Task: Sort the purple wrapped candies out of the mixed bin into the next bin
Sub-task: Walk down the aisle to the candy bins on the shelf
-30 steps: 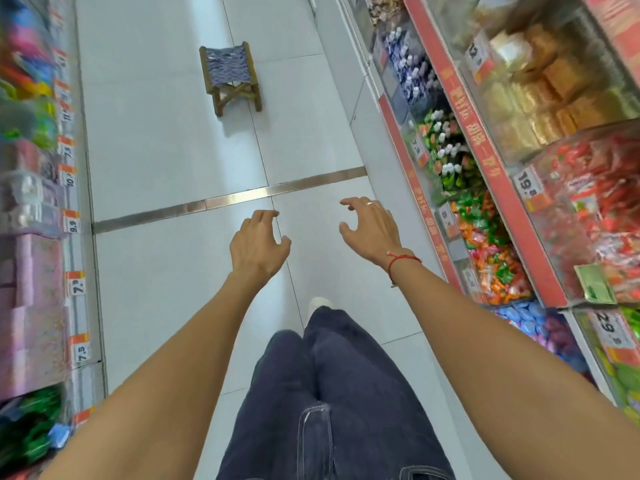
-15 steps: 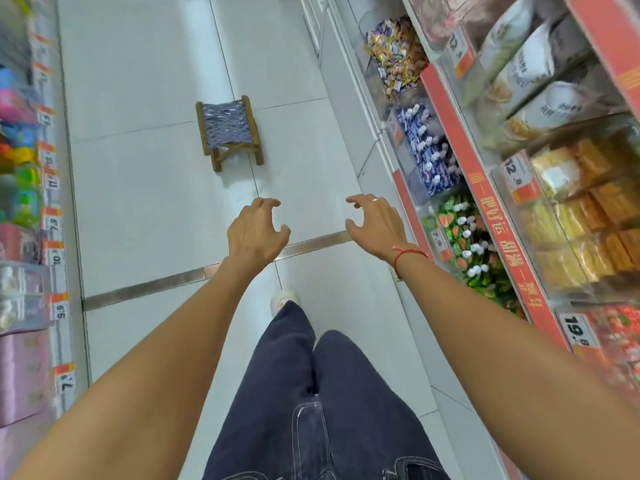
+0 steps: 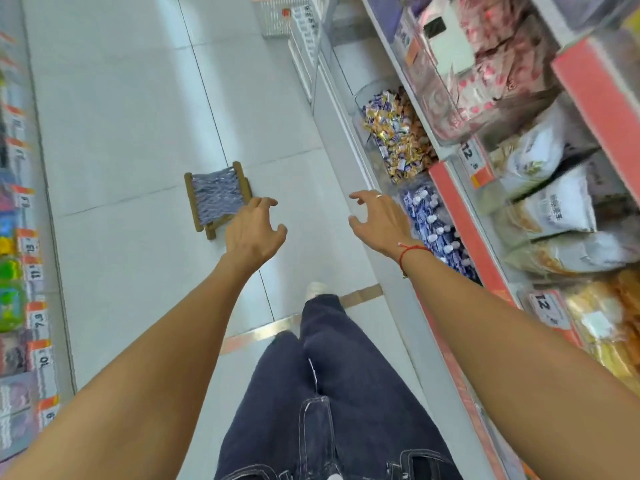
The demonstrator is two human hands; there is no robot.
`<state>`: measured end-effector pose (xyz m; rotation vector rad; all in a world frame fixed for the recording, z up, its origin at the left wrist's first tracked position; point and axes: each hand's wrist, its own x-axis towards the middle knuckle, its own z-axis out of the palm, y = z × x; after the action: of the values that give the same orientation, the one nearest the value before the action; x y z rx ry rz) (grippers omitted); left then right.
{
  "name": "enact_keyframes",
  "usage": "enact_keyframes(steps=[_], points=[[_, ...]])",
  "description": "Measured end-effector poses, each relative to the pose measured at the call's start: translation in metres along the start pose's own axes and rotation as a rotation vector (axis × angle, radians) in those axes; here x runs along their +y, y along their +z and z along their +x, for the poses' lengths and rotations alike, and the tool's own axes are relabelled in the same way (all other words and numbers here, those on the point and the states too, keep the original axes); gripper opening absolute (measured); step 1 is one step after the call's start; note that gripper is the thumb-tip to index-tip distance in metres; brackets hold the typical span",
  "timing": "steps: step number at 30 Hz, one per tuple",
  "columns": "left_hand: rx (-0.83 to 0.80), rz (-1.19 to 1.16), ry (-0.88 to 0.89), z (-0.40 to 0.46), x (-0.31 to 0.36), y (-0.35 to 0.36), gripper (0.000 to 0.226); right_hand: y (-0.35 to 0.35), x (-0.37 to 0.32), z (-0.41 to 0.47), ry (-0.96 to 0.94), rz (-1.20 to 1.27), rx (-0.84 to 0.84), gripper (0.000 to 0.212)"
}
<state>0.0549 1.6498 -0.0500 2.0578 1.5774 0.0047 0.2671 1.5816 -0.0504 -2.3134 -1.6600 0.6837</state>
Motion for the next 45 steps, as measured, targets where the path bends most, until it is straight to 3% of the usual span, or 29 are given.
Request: enact_keyframes(steps=[7, 14, 24, 31, 37, 45], points=[[-0.058, 0.039, 0.073, 0.128, 0.038, -0.026, 0.050, -0.029, 0.010, 0.108, 0.070, 0.011, -0.020, 0.045], [-0.120, 0.040, 0.150, 0.279, 0.061, -0.056, 0.050, -0.057, 0.023, 0.213, 0.256, 0.061, 0.031, 0.046], [-0.297, 0.121, 0.424, 0.428, 0.128, -0.084, 0.047, -0.094, 0.031, 0.333, 0.455, 0.172, 0.082, 0.043], [-0.384, 0.241, 0.551, 0.514, 0.164, -0.084, 0.046, -0.105, 0.053, 0.389, 0.616, 0.240, 0.049, 0.044], [-0.467, 0.375, 0.653, 0.575, 0.176, -0.091, 0.045, -0.096, 0.046, 0.415, 0.751, 0.310, 0.118, 0.038], [-0.579, 0.576, 0.971, 0.635, 0.192, -0.116, 0.040, -0.065, 0.001, 0.424, 1.077, 0.494, 0.260, 0.038]])
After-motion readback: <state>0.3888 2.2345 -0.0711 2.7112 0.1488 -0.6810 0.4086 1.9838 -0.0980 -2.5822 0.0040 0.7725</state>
